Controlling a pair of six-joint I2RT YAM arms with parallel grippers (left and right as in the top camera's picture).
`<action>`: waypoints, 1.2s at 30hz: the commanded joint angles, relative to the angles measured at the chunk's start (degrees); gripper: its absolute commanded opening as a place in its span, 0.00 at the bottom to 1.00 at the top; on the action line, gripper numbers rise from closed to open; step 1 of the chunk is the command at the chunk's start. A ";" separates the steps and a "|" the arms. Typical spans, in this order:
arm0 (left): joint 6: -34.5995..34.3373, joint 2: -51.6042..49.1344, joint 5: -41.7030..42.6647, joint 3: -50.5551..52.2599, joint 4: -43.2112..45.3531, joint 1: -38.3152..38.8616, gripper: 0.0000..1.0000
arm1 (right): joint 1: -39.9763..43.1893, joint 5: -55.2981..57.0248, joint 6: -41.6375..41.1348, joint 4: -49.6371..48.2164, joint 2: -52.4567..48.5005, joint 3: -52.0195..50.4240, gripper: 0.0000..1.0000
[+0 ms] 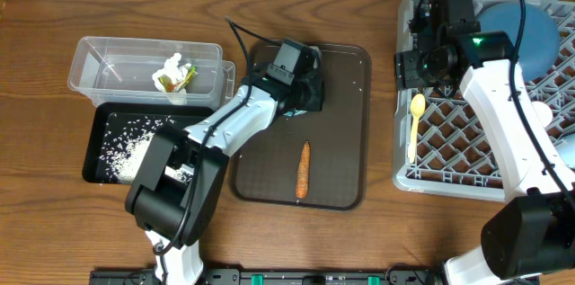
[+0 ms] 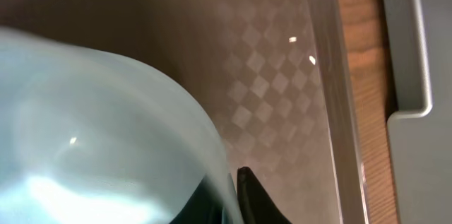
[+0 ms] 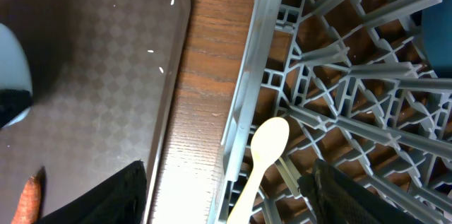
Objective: Sort waste into correct bins and load items into the dishwasher rack
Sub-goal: 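Carry the empty white bowl back and set it on the brown tray, then reach the right gripper to the white bowl and grasp its rim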
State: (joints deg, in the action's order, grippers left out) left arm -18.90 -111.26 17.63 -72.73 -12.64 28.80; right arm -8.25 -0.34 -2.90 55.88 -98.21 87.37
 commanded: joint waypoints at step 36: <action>1.25 23.08 -0.79 -0.74 -34.91 -28.50 0.55 | -15.37 -11.82 -6.99 -21.90 -17.92 0.68 0.54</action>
State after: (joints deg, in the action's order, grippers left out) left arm -17.98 -88.40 17.37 -73.06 -47.40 0.38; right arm -22.33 -12.03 -8.23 35.09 -113.73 87.39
